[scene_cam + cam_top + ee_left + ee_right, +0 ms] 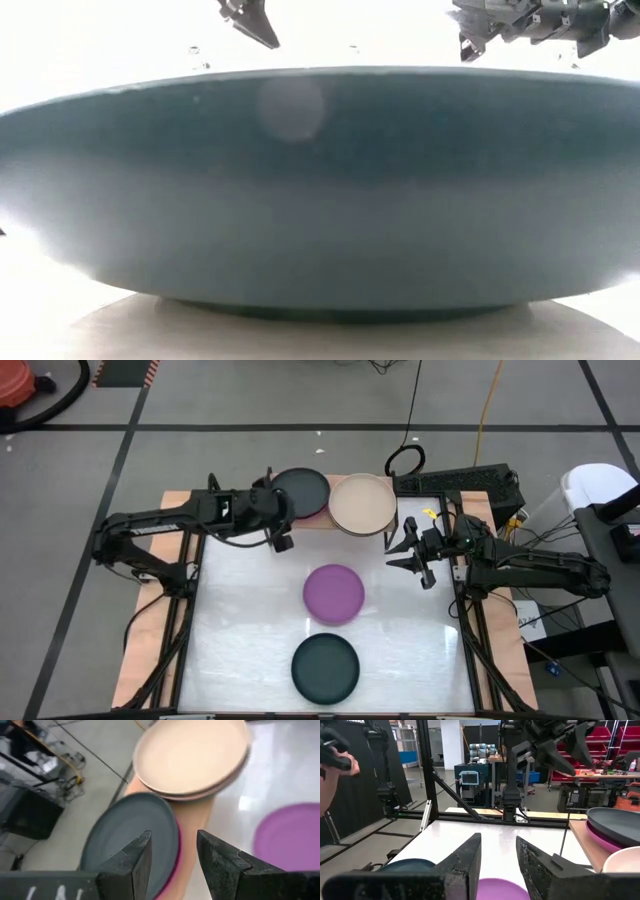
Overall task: Place and stack plates onto a shelf
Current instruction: Stack the black plate on top of the pink plate on the shelf, then stack the purple plate on top of the black plate on the shelf
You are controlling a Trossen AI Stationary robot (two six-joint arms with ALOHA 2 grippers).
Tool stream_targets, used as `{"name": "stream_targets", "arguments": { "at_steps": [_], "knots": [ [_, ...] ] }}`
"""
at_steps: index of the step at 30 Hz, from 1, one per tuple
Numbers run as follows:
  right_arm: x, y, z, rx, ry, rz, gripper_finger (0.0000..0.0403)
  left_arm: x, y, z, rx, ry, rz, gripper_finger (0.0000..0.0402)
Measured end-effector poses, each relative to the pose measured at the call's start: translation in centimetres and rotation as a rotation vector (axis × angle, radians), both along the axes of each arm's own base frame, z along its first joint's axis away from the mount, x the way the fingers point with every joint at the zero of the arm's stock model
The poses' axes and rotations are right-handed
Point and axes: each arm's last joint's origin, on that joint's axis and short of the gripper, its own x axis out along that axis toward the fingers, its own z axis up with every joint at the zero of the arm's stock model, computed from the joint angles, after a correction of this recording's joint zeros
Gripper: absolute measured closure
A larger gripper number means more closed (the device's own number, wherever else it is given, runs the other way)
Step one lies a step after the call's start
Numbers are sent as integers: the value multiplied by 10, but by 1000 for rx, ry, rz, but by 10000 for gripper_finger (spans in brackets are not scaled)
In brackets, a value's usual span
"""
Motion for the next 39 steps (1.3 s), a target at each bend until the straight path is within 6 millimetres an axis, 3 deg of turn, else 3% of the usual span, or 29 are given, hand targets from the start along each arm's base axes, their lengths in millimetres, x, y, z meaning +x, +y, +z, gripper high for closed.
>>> {"name": "stream_targets", "arguments": {
  "at_steps": [7, 19, 29, 34, 39],
  "knots": [
    [0, -1, 0, 14, 0, -27, 298, 12, 22, -21, 59, 74, 34, 240],
    [1, -1, 0, 39, 2, -28, 298, 0, 93, -40, -207, 42, 110, 241],
    [5, -2, -3, 58, 29, -29, 298, 24, 109, -88, -306, 189, 127, 241],
    [4, -2, -5, 70, 50, -28, 298, 21, 106, -81, -280, 173, 136, 241],
    [4, -2, -5, 51, 46, -27, 298, -2, 97, -43, -191, 69, 173, 241]
  ]
}}
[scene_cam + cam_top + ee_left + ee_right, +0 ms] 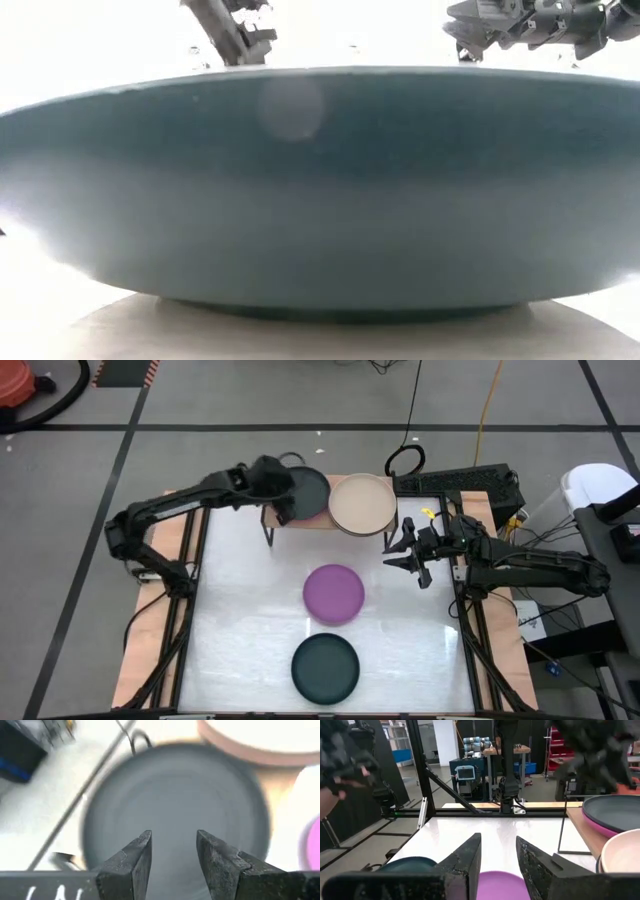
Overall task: Place and stack plates onto a shelf
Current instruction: Stack the purple plate on top of the black plate on the shelf
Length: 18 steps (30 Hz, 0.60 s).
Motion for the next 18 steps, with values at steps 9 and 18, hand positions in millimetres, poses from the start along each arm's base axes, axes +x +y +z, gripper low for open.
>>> {"name": "stream_targets", "arguments": {
  "at_steps": [9, 18],
  "knots": [
    [0, -1, -2, -48, 14, -23, 298, -39, -62, 74, 102, -341, -104, 241],
    [6, -4, -19, -31, 128, -72, 298, -27, -144, 17, 128, -622, -302, 241]
  ]
}}
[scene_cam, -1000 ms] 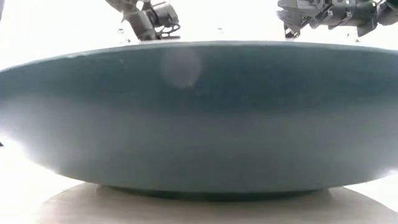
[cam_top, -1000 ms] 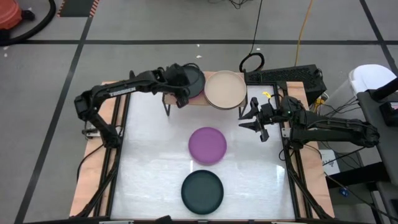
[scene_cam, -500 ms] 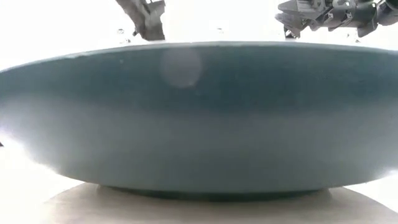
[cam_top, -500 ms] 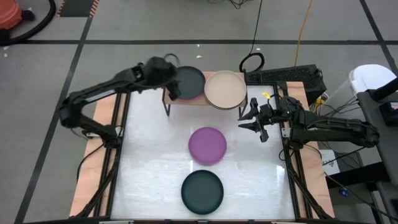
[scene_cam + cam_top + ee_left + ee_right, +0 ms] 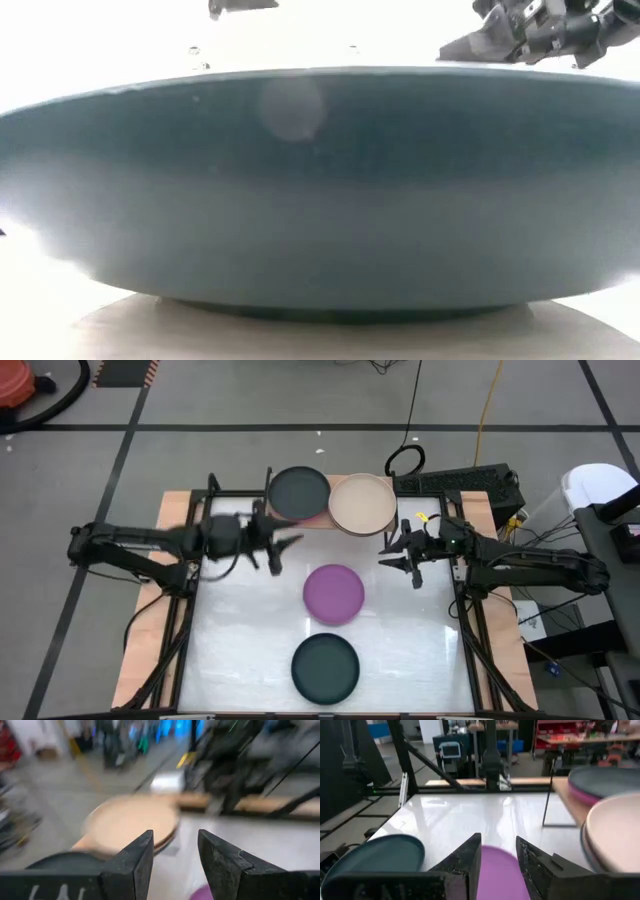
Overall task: Place and stack plates onto a shelf
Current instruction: Stack the purple plate on top of the black plate on the shelf
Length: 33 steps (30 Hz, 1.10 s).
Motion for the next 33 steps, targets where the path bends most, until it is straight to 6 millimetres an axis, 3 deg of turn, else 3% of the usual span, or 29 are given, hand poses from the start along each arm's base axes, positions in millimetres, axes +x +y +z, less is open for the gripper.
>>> {"name": "stream_targets", "arguments": {
  "at_steps": [6, 12, 21, 33],
  "knots": [
    [9, -4, -28, 88, 137, -61, 298, -4, -39, -45, -1, -271, -136, 241],
    [28, 1, -40, 99, 225, -9, 298, -13, -44, -71, -16, -333, -133, 241],
    [64, 7, -56, 61, 358, 25, 298, -13, -42, -76, -35, -312, -107, 241],
    [88, 2, -87, 117, 404, -80, 298, -13, -42, -81, -31, -262, -107, 241]
  ]
}}
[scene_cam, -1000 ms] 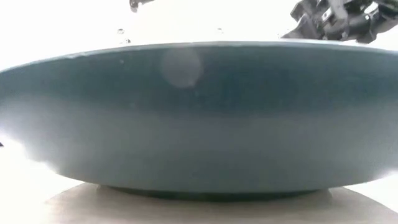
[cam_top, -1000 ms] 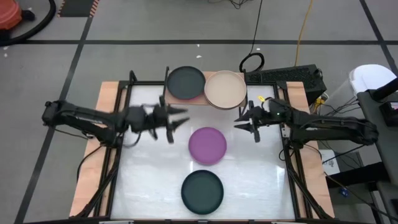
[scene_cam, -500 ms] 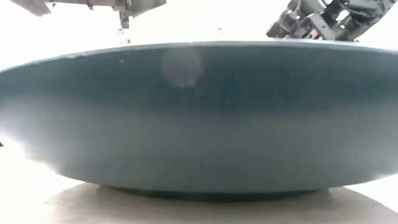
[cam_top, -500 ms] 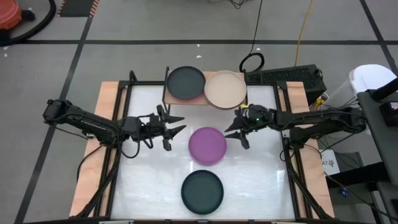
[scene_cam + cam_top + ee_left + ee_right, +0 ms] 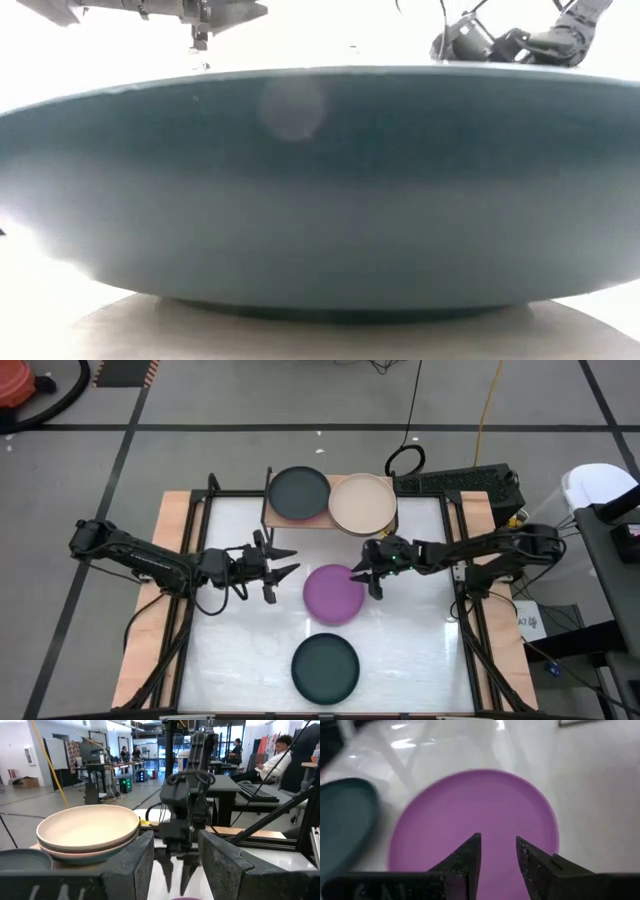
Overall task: Place and stack plates onto a shelf
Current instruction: Stack the purple plate on top of the black plate on the shelf
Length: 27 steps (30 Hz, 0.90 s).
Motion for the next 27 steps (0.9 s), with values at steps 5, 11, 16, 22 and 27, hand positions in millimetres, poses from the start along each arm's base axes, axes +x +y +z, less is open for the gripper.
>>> {"name": "stream_targets", "arguments": {
  "at_steps": [5, 11, 16, 22, 27],
  "knots": [
    [3, -4, -17, -41, 77, -102, 298, 0, 0, -1, 1, 6, 0, 241],
    [7, -7, -23, -45, 80, -189, 298, 0, 0, -1, 1, 6, 0, 241],
    [6, -7, -24, -26, 83, -215, 298, 0, 0, -1, 1, 7, 0, 241],
    [6, -8, -24, -22, 93, -236, 298, 0, 0, -1, 1, 7, 0, 241],
    [5, -7, -25, -10, 105, -243, 298, 0, 0, -1, 1, 7, 0, 241]
  ]
}}
